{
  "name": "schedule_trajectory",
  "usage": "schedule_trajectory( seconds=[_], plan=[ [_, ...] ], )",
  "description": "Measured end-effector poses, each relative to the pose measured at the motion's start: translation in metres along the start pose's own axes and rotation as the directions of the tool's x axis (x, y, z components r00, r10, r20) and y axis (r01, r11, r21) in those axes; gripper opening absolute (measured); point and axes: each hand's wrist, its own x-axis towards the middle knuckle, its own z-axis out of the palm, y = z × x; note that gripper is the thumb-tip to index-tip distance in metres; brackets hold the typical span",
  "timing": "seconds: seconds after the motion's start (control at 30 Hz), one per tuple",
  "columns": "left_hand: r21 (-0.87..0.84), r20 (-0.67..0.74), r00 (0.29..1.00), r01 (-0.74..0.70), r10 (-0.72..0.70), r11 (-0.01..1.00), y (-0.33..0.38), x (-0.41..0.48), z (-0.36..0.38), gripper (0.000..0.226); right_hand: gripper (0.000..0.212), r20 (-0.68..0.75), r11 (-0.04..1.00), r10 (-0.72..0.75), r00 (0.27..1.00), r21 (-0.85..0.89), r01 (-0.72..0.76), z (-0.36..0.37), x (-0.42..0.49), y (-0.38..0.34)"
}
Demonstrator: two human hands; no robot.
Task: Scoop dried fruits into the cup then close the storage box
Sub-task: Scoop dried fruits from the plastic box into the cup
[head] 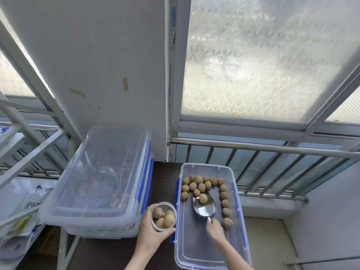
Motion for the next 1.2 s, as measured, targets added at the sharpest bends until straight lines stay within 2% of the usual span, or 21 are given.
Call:
schedule_trajectory(
  seconds=[0.1,0.17,0.2,0.37,0.5,0.77,0.93,1.2],
  plan=[
    [0.000,-0.002,1.000,0.005,-0.005,1.000,0.001,-0.001,0.000,0.086,0.042,0.007,0.993,-0.017,1.000,0.120,0.016,0.012,0.053,0.012],
    [-0.003,-0.006,1.000,0.001,-0.001,1.000,0.003,-0.002,0.000,0.085,0.028,0.016,0.987,-0.058,0.998,0.154,0.055,0.014,0.075,0.016],
    [-0.001,-0.004,1.000,-0.006,0.006,1.000,0.005,-0.003,0.000,0.085,0.023,0.012,0.983,-0.077,0.997,0.169,0.074,0.013,0.074,0.013],
    [0.006,-0.001,1.000,-0.012,0.012,1.000,0.008,-0.002,-0.003,0.085,0.026,-0.022,0.955,-0.181,0.983,0.234,0.181,0.005,0.060,0.014],
    [0.022,0.009,1.000,-0.020,0.020,1.000,0.012,0.004,-0.006,0.084,0.026,-0.030,0.937,-0.270,0.962,0.220,0.270,-0.013,0.023,0.022],
    [0.068,0.070,0.996,-0.061,0.056,0.996,0.024,0.010,-0.007,0.082,0.024,0.094,0.926,-0.342,0.935,0.205,0.318,-0.071,-0.048,0.031],
    [0.098,0.089,0.991,-0.104,0.095,0.990,0.031,0.008,-0.007,0.080,0.023,0.170,0.898,-0.436,0.884,0.145,0.415,-0.104,-0.090,0.024],
    [0.110,0.141,0.983,-0.137,0.121,0.984,0.036,0.005,-0.007,0.075,0.024,0.382,0.885,-0.455,0.804,0.092,0.457,-0.131,-0.132,-0.011]
  ],
)
